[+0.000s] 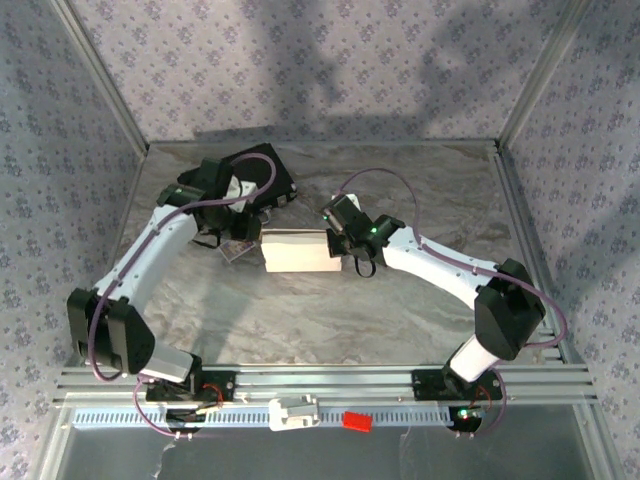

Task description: Fold the paper box

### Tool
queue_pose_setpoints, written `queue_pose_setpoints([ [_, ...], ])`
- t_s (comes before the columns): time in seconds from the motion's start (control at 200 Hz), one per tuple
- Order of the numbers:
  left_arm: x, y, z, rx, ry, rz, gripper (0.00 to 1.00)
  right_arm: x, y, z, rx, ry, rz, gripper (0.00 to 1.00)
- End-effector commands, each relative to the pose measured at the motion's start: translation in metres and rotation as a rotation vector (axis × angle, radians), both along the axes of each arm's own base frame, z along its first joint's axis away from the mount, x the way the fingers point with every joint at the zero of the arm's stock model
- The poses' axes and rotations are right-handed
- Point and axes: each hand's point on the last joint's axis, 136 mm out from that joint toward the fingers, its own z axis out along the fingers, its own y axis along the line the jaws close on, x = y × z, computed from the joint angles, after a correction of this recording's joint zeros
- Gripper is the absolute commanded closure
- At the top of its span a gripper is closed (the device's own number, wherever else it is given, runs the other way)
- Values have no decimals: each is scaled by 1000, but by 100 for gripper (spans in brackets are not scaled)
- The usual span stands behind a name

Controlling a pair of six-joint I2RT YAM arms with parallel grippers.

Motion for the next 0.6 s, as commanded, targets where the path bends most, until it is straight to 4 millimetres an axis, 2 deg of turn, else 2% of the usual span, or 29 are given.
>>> queue_pose_setpoints([
  [0.0,2,-5,-4,19,-31,-153,61,-45,-24,-61,-172,243,44,100],
  [0.245,12,-11,-13,17,-30,-179,61,-44,-24,-61,-169,241,43,100],
  [0.365,17,-6,-20,52,-30,-167,63,-43,-24,-61,-166,241,41,100],
  [0.595,29,-4,-15,76,-76,-156,62,-44,-24,-62,-165,248,46,100],
])
